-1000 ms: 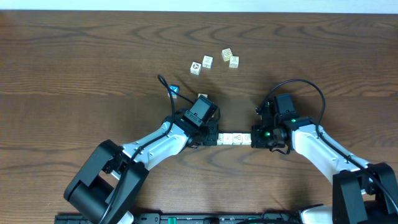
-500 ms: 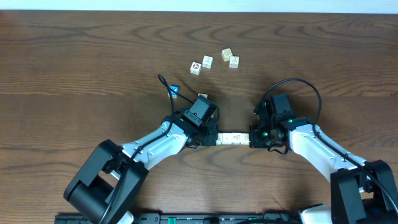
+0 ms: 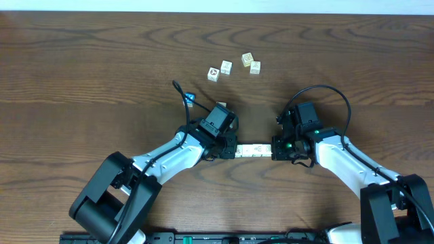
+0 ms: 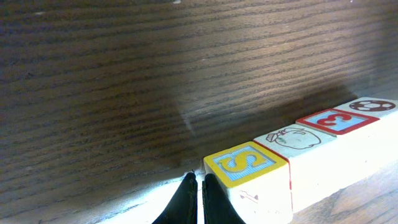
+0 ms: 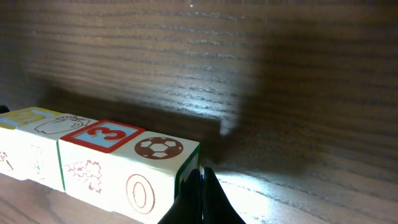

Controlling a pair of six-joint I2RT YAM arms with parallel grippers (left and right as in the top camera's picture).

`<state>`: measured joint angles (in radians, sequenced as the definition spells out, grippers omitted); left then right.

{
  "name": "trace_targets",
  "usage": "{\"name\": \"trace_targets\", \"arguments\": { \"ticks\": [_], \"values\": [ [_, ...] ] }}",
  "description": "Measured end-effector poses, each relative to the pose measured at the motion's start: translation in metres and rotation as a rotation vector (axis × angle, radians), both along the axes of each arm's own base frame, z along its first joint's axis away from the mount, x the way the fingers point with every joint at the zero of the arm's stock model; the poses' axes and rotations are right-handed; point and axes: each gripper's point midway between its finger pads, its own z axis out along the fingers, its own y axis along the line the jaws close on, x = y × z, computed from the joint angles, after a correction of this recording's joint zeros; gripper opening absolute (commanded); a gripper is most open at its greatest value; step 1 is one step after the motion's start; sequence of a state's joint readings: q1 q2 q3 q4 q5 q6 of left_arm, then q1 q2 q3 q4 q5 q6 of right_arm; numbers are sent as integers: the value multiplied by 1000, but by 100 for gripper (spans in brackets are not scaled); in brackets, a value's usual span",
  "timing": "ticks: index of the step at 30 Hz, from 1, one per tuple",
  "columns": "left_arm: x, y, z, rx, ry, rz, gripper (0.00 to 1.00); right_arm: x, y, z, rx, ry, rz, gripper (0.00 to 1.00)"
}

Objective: Lift 4 blocks

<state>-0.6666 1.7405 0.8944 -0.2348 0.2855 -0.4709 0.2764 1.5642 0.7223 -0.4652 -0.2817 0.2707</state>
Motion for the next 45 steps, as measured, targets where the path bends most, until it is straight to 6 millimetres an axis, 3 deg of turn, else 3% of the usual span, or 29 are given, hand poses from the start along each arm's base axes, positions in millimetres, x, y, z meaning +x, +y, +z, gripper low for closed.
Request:
{"name": "trace_targets", "arguments": {
  "ticks": [45],
  "values": [
    [8, -1, 2, -20, -23, 14, 7, -1, 2, -1, 6, 7, -21, 1]
  ]
}}
